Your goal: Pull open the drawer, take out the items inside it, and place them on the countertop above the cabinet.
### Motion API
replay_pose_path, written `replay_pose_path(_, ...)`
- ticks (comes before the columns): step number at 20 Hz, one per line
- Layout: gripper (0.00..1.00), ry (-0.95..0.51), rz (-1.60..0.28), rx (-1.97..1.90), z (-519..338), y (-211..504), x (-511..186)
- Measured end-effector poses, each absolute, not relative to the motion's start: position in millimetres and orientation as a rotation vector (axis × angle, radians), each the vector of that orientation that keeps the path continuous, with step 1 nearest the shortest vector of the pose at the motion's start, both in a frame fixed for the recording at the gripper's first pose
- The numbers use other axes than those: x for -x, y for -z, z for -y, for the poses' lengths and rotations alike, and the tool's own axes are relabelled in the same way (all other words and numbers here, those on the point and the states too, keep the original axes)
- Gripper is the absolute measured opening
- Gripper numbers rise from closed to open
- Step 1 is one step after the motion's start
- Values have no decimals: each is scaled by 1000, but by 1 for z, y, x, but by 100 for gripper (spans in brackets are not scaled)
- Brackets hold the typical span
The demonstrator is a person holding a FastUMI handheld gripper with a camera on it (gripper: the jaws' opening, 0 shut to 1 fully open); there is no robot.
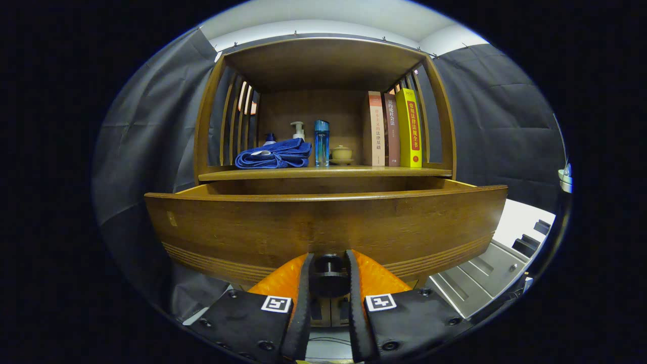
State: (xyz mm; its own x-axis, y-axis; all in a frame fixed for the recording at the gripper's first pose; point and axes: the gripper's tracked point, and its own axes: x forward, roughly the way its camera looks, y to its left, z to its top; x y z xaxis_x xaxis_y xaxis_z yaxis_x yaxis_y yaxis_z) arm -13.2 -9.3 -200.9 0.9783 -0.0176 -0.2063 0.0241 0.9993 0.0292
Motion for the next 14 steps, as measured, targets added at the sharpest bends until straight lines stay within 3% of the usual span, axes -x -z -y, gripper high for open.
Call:
replay_pose_path(4,40,20,-189,-21,11,199,14)
replay_pose_path(11,56,23,-227,-57,11,210,16)
replay_pose_path(14,68,14,-239,-60,9,211,16)
